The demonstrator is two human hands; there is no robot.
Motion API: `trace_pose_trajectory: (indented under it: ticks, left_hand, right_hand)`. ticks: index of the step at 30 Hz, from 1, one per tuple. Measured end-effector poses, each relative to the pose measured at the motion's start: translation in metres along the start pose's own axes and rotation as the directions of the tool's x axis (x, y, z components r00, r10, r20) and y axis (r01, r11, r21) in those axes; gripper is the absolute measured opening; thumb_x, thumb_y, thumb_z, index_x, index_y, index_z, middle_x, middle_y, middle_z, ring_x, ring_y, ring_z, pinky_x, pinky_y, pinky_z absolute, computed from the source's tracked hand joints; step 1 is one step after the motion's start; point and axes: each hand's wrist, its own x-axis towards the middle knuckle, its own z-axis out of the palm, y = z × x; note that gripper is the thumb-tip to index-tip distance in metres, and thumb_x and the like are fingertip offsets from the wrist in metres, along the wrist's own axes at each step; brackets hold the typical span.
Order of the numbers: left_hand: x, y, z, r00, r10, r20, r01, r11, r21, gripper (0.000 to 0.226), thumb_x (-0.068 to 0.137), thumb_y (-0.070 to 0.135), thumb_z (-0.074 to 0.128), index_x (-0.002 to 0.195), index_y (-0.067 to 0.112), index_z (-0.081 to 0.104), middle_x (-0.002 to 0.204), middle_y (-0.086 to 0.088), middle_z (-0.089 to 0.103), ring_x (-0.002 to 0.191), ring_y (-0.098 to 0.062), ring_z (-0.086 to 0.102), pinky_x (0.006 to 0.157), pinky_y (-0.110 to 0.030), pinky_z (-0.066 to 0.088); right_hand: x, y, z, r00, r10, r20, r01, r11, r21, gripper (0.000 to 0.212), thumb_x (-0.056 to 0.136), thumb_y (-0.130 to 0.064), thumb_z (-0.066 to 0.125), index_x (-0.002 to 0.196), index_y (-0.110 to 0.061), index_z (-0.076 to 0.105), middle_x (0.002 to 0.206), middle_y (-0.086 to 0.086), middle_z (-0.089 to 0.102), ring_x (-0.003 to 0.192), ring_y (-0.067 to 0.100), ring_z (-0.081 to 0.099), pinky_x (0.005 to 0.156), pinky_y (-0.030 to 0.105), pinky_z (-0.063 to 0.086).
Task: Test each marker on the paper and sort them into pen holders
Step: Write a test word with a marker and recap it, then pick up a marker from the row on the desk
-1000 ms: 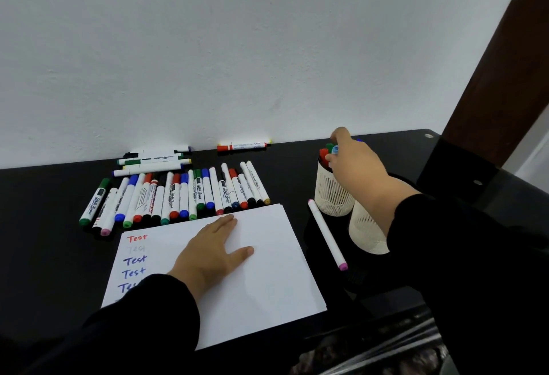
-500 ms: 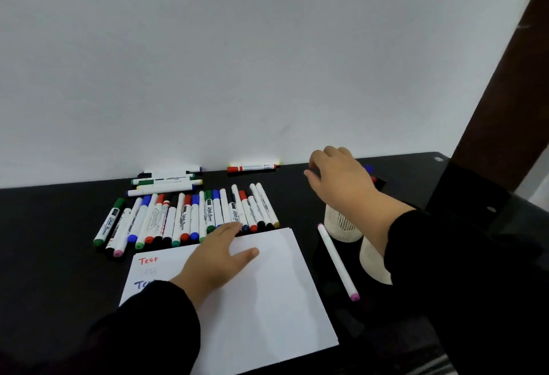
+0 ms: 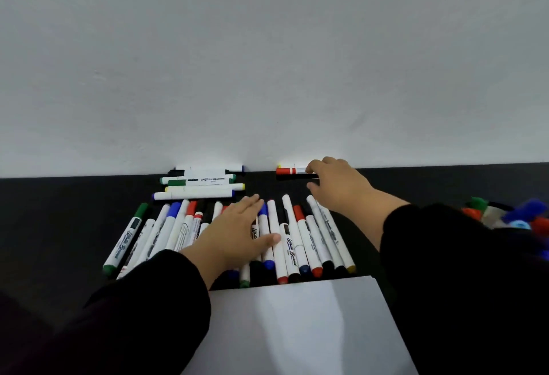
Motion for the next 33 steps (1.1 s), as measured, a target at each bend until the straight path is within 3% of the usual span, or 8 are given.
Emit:
trace_pose_trajectory:
  ticks: [8,14,20,26,30,33]
  left_hand:
    - [0.005,-0.005,-0.001,0.998,0.023,0.059,-0.028,0.996,0.086,0.078,0.088,0.064,0.033,0.149,0.03,-0.001,0.156,0.016,-0.007,0.143,-0.009,-0.004,0.111,-0.023,-0.002]
    - [0.007,-0.007,0.001,0.998,0.016,0.059,-0.02,0.997,0.068,0.077,0.088,0.063,0.034,0.149,0.031,0.0,0.156,0.017,-0.007,0.143,-0.007,-0.005,0.108,-0.02,-0.005]
    - [0.005,-0.004,0.0,0.997,0.007,0.083,-0.013,0.997,0.076,0.075,0.09,0.061,0.034,0.15,0.028,0.001,0.156,0.015,-0.006,0.143,-0.008,-0.004,0.108,-0.019,-0.005]
    - [0.0,0.001,-0.009,0.995,-0.02,0.102,0.007,0.992,0.123,0.076,0.091,0.062,0.032,0.15,0.025,0.003,0.157,0.011,-0.002,0.144,-0.01,-0.002,0.113,-0.027,0.001]
    - [-0.026,0.011,-0.017,0.998,-0.069,0.003,0.069,0.996,-0.055,0.074,0.089,0.06,0.04,0.149,0.024,0.016,0.157,0.009,0.012,0.143,-0.011,0.012,0.113,-0.031,0.015]
    - [-0.066,0.017,-0.021,0.987,-0.15,-0.049,0.13,0.95,-0.284,0.069,0.088,0.059,0.044,0.147,0.028,0.024,0.153,0.008,0.026,0.137,-0.011,0.027,0.108,-0.033,0.026]
  right_hand:
    - [0.063,0.019,0.045,0.995,-0.005,0.101,0.012,0.998,-0.062,0.045,0.095,-0.013,0.046,0.14,-0.016,0.039,0.134,0.01,0.043,0.121,0.03,0.04,0.094,0.04,0.041]
    - [0.075,0.019,0.053,1.0,-0.003,0.017,0.005,0.994,-0.108,0.033,0.091,-0.005,0.05,0.123,-0.009,0.053,0.123,0.013,0.044,0.114,0.03,0.04,0.086,0.039,0.042]
    - [0.067,0.016,0.049,0.999,-0.054,0.005,0.054,0.986,-0.16,0.033,0.088,0.001,0.044,0.118,-0.011,0.05,0.115,0.01,0.055,0.113,0.028,0.041,0.076,0.033,0.034]
    - [0.03,-0.009,0.027,0.979,-0.059,-0.194,0.038,0.993,-0.11,0.029,0.09,-0.003,0.046,0.118,-0.012,0.045,0.116,0.007,0.052,0.109,0.026,0.043,0.078,0.033,0.029]
    - [-0.022,-0.039,0.013,0.983,0.014,-0.181,-0.003,0.998,0.059,0.029,0.095,-0.013,0.046,0.124,-0.016,0.042,0.121,0.003,0.051,0.111,0.024,0.045,0.086,0.037,0.033]
    - [-0.066,-0.058,0.0,0.995,0.062,-0.079,-0.046,0.98,0.193,0.032,0.095,-0.013,0.048,0.125,-0.021,0.043,0.121,0.0,0.051,0.109,0.02,0.045,0.087,0.036,0.034]
